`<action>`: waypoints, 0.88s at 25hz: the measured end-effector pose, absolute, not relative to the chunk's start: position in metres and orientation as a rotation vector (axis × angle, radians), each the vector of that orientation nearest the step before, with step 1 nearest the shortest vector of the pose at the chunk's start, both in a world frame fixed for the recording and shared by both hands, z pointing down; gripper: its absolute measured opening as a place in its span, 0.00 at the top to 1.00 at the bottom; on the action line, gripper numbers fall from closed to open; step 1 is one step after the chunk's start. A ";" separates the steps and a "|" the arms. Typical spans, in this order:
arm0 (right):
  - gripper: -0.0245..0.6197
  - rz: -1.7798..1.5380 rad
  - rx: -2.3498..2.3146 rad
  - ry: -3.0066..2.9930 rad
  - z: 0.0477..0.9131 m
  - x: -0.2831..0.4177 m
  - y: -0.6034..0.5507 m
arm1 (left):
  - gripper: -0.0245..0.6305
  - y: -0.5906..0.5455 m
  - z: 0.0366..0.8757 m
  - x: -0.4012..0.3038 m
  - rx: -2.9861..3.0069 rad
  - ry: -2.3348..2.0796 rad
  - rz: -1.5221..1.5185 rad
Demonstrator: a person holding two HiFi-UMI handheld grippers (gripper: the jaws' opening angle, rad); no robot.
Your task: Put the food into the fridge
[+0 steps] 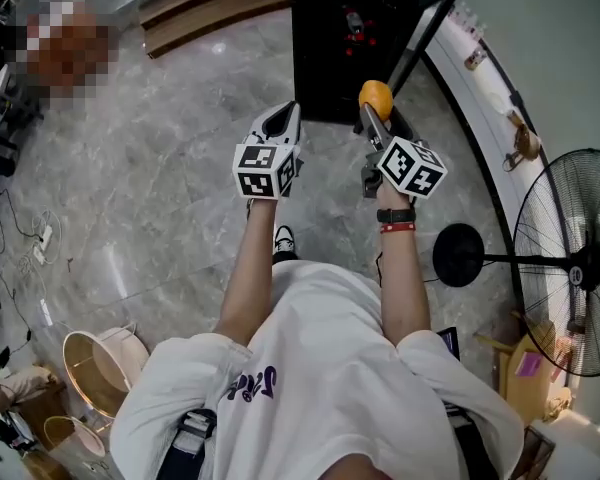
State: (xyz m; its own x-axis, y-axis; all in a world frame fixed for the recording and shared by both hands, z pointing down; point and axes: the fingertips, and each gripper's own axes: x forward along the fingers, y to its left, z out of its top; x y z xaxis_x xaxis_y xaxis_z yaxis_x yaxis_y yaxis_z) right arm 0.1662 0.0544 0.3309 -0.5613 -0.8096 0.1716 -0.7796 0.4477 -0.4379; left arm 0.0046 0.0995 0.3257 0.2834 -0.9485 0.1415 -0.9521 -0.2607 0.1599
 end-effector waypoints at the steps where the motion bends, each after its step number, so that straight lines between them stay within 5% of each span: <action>1: 0.49 -0.732 -1.453 2.630 0.332 0.161 0.046 | 0.93 0.091 0.326 0.002 2.348 -1.743 0.018; 22: 0.49 -0.815 -1.521 2.641 0.369 0.026 -0.048 | 0.93 -0.013 0.360 -0.112 2.375 -1.668 0.105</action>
